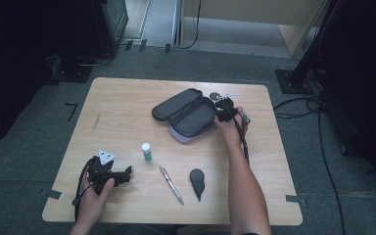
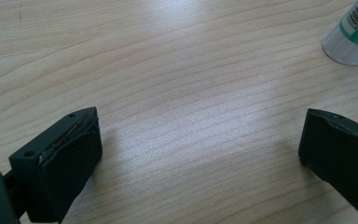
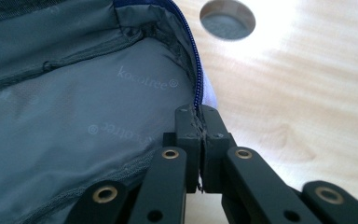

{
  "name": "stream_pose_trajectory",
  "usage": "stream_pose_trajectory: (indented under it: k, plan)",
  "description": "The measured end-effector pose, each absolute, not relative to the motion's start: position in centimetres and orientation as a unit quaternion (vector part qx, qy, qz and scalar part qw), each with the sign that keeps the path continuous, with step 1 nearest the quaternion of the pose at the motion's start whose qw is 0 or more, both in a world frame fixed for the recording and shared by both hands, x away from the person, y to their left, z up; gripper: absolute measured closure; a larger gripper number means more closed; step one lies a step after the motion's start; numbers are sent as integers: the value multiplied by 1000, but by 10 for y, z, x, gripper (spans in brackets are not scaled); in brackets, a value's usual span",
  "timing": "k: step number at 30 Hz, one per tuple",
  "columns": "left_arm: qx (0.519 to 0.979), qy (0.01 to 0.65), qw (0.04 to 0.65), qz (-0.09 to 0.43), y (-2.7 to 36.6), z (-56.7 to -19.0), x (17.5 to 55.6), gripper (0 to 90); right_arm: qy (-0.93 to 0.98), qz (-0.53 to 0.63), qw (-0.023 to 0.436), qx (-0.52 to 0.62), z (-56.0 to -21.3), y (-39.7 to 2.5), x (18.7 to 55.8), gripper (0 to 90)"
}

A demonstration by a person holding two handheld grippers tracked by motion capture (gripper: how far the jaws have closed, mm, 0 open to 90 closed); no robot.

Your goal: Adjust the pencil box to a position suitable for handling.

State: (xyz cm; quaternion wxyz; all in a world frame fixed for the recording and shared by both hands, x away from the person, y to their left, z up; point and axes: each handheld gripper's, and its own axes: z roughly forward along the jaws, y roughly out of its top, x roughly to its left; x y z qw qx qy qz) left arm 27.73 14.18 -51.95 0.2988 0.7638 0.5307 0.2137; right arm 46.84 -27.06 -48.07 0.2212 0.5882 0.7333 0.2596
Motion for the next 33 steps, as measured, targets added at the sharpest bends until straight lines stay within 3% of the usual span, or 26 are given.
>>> stream_pose_trajectory:
  k: [13, 19, 25, 33]
  plan:
    - [765, 530, 297, 214, 142, -519, 277, 0, 711, 289, 199, 610, -485, -272, 404, 860]
    - [765, 530, 297, 214, 142, -519, 277, 0, 749, 299, 148, 572, -476, -265, 380, 731]
    - [763, 532, 298, 214, 141, -520, 277, 0, 755, 291, 158, 565, -458, -271, 401, 571]
    - [765, 531, 297, 214, 142, -519, 277, 0, 761, 268, 161, 568, -472, -263, 444, 674]
